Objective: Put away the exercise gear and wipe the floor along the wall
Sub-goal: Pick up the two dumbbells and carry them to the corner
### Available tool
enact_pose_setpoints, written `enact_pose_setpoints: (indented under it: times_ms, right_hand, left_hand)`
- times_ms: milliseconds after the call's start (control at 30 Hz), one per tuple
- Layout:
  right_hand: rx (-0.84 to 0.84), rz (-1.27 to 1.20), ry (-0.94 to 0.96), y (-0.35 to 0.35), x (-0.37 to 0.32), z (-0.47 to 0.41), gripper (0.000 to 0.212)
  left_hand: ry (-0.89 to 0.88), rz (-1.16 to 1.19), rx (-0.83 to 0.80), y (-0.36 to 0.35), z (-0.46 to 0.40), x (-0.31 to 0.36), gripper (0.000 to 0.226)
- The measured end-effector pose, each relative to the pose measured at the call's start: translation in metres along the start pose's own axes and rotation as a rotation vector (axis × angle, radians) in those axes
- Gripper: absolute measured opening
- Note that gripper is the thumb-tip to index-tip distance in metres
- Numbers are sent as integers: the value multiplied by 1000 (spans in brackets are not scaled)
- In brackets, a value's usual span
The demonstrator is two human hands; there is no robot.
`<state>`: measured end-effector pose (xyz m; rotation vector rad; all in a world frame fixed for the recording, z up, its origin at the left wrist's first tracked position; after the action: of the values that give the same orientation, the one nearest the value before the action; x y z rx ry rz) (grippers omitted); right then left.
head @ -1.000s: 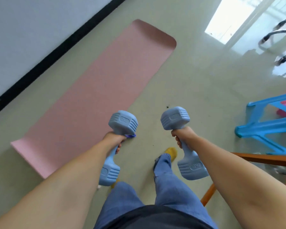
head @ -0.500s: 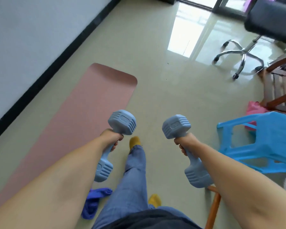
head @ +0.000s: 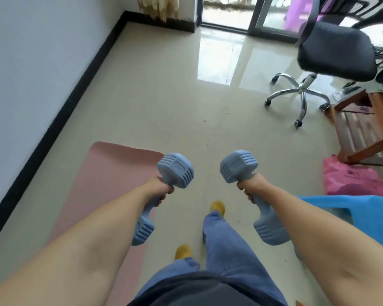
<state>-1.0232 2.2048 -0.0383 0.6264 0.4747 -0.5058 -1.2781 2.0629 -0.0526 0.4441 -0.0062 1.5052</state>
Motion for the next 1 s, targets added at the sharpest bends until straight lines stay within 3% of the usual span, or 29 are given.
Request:
enact_pose_setpoints:
  times_ms: [467,667,1000]
  right_hand:
    - [-134,253,87,134,-236,-288,11]
    - [-226,233,184,150,-368,-415,13]
    - [-154,112,128,183,-584,-580,7]
  left_hand:
    - [100,103,135,173,-139,272,4]
    - [153,223,157,272,-209,365,5]
    - [58,168,118,457,-304,597,8]
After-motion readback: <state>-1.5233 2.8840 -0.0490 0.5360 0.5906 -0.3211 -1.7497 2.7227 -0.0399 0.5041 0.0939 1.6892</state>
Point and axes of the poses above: each hand's wrist, its own z-axis away from the middle knuckle, its own y-axis out of the back of the hand, x = y × z, the point moved 4 cm from there along -z, towards the middle knuckle, and after that the axes turned 12 degrees about y, right-handed, at the moved point
